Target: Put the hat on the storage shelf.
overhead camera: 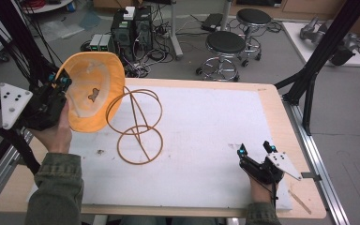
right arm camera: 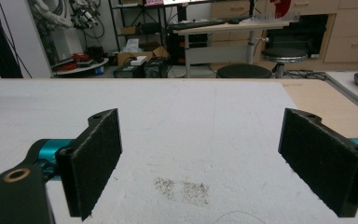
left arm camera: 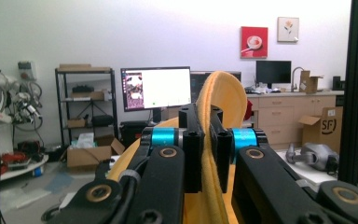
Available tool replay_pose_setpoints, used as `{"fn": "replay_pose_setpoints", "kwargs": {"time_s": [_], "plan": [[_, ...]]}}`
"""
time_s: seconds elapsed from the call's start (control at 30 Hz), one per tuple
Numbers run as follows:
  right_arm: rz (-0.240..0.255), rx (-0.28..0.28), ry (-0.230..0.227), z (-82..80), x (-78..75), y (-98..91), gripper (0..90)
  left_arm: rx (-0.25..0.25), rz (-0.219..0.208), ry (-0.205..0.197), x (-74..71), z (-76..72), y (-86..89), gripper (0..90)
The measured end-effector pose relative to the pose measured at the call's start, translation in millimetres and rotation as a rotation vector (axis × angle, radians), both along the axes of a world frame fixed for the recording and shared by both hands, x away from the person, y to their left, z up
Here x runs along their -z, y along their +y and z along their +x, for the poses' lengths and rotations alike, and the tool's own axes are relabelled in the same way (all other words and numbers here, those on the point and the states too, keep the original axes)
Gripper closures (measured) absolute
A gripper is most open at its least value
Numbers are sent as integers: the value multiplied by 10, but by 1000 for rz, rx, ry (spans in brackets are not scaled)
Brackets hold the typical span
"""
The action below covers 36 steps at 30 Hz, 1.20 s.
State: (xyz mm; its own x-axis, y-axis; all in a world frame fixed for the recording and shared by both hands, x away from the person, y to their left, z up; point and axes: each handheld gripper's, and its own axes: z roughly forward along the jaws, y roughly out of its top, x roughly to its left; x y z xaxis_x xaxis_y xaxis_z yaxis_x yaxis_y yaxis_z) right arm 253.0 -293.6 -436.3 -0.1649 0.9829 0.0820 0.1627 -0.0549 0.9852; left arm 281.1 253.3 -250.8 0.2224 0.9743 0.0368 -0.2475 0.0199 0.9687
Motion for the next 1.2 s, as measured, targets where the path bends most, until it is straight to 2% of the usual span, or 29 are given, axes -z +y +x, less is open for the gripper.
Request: {"fn": "replay_pose_setpoints", "kwargs": {"time_s": [0.23, 0.47, 0.73, 0.97, 1.2], "plan": [[2, 6, 6, -2, 3, 1, 120, 46, 57, -36, -139, 8, -181, 869], [-9, 3, 3, 4, 8, 4, 121, 83, 156, -72, -304, -12, -467, 869], [-3, 1, 10, -1, 6, 10, 120, 109, 173, -77, -339, 11, -624, 869], [-5, 0, 8, 1, 8, 12, 121, 169, 144, -78, -334, 15, -733, 869], [-9, -2, 5, 4, 8, 15, 121, 209, 172, -83, -303, 12, -894, 869]]}}
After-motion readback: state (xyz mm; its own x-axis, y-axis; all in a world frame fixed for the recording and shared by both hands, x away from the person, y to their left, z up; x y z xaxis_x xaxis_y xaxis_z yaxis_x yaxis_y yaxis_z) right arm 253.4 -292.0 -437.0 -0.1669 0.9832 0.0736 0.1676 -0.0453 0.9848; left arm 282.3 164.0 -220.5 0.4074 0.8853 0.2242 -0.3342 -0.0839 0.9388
